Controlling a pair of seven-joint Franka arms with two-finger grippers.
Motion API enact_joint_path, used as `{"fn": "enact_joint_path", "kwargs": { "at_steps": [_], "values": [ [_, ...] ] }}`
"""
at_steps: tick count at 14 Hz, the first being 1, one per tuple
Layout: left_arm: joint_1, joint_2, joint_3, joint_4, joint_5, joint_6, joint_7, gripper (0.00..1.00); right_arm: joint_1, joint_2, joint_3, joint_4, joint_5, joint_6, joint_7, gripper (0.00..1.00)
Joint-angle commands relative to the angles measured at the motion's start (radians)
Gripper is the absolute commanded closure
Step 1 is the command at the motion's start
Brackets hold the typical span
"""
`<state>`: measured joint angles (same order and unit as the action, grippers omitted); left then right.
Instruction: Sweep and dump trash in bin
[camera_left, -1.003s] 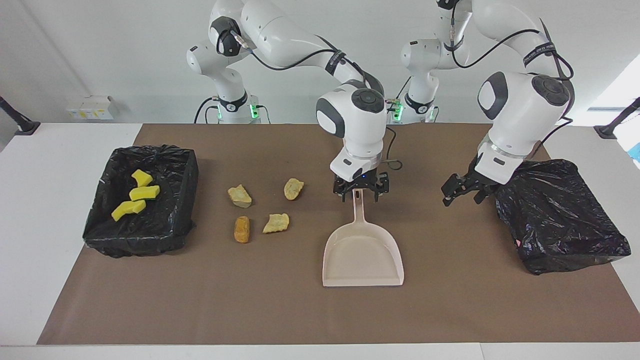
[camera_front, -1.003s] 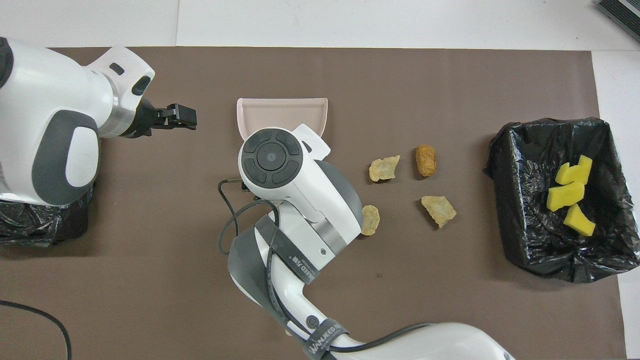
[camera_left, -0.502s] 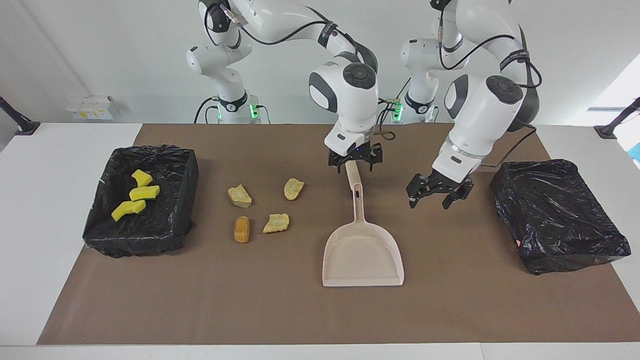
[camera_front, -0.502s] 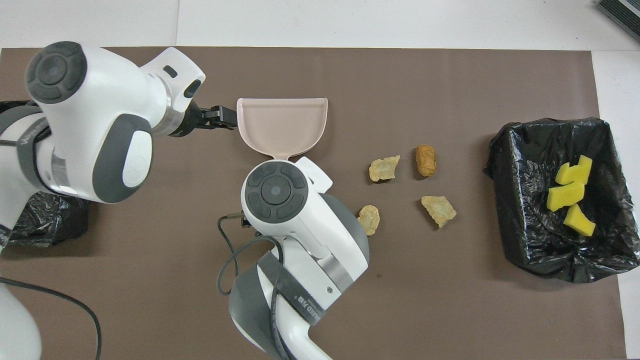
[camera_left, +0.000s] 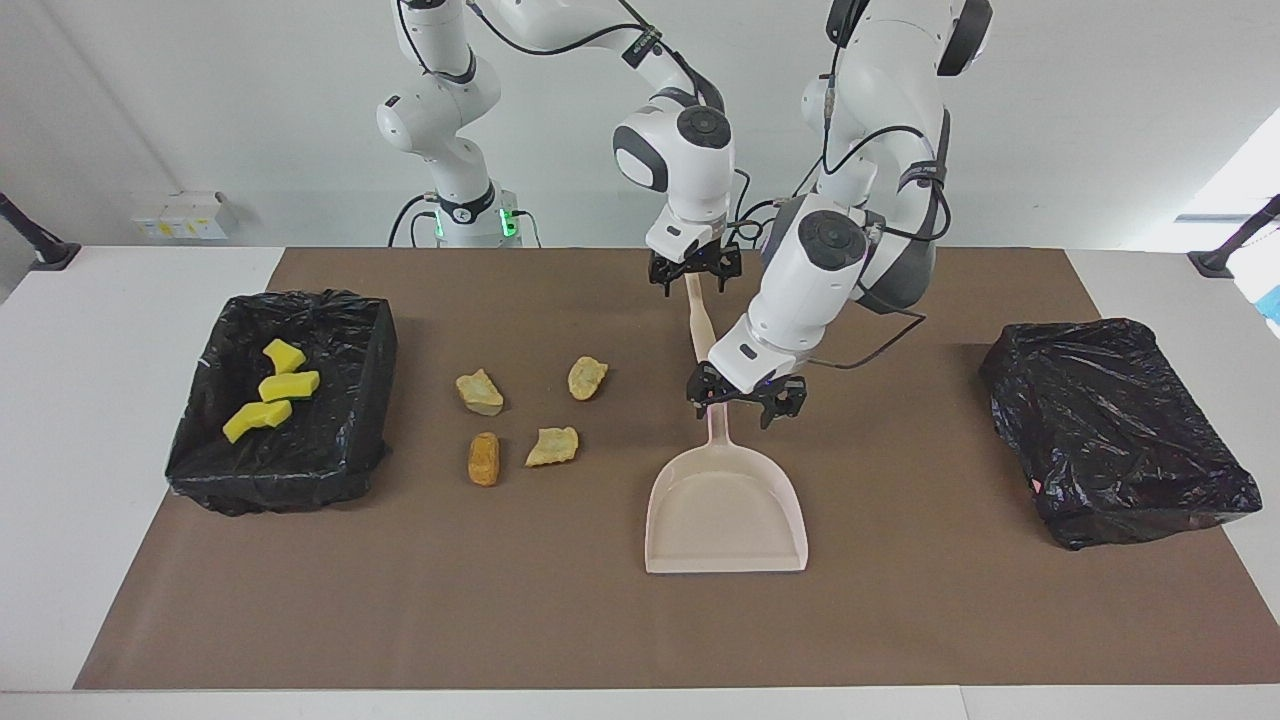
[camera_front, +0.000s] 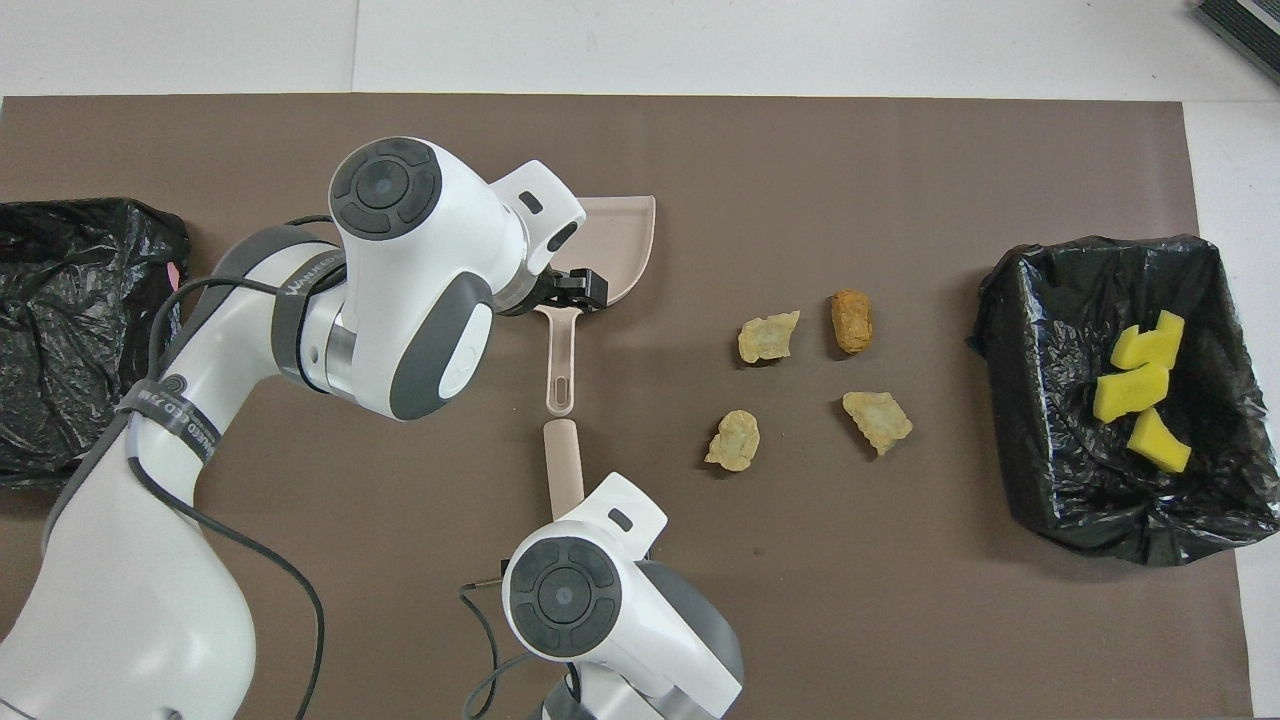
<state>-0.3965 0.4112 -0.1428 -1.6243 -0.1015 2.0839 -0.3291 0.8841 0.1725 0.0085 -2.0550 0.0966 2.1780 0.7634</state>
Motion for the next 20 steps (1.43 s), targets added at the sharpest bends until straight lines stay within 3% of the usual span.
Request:
{"fn": "enact_joint_path", "kwargs": {
  "at_steps": [1, 3, 4, 5, 6, 7, 9, 10, 13, 14, 18, 20],
  "values": [
    [-0.034, -0.035, 0.014, -0.089, 0.014, 0.010, -0.025, 0.00, 0.016, -0.033, 0.001, -0.060, 0.022, 0.031, 0.020, 0.03],
    [-0.036, -0.035, 0.014, -0.103, 0.013, 0.008, -0.030, 0.03, 0.018, -0.034, 0.001, -0.062, 0.022, 0.031, 0.020, 0.09],
    [-0.038, -0.037, 0.012, -0.106, 0.011, 0.008, -0.040, 0.21, 0.018, -0.034, 0.001, -0.062, 0.022, 0.032, 0.020, 0.12],
    [-0.036, -0.038, 0.012, -0.105, 0.006, 0.004, -0.053, 0.51, 0.018, -0.033, 0.002, -0.062, 0.022, 0.034, 0.017, 0.13],
    [-0.036, -0.038, 0.012, -0.106, 0.003, 0.001, -0.054, 0.94, 0.018, -0.033, 0.002, -0.062, 0.022, 0.040, 0.007, 0.14],
    [-0.036, -0.040, 0.012, -0.109, 0.003, 0.002, -0.054, 1.00, 0.018, -0.033, 0.004, -0.062, 0.022, 0.043, 0.002, 0.16],
    [-0.038, -0.043, 0.012, -0.111, 0.003, -0.004, -0.054, 1.00, 0.019, -0.025, 0.004, -0.060, 0.022, 0.057, -0.009, 0.18],
    [-0.038, -0.043, 0.014, -0.111, 0.003, -0.007, -0.054, 1.00, 0.022, -0.013, 0.005, -0.060, 0.022, 0.065, -0.021, 0.25],
    [-0.025, -0.042, 0.017, -0.100, 0.025, -0.004, -0.016, 1.00, 0.023, -0.008, 0.005, -0.039, 0.022, 0.046, -0.026, 0.95],
    [-0.013, -0.048, 0.025, -0.091, 0.063, -0.007, 0.055, 1.00, 0.023, -0.004, 0.005, -0.030, 0.022, 0.036, -0.023, 1.00],
    [0.108, -0.104, 0.026, -0.091, 0.121, -0.071, 0.379, 1.00, 0.015, -0.011, 0.004, -0.008, 0.022, -0.027, -0.023, 1.00],
    [0.184, -0.138, 0.026, -0.091, 0.131, -0.108, 0.541, 1.00, 0.003, -0.052, -0.005, 0.007, 0.020, -0.110, -0.021, 1.00]
  ]
}}
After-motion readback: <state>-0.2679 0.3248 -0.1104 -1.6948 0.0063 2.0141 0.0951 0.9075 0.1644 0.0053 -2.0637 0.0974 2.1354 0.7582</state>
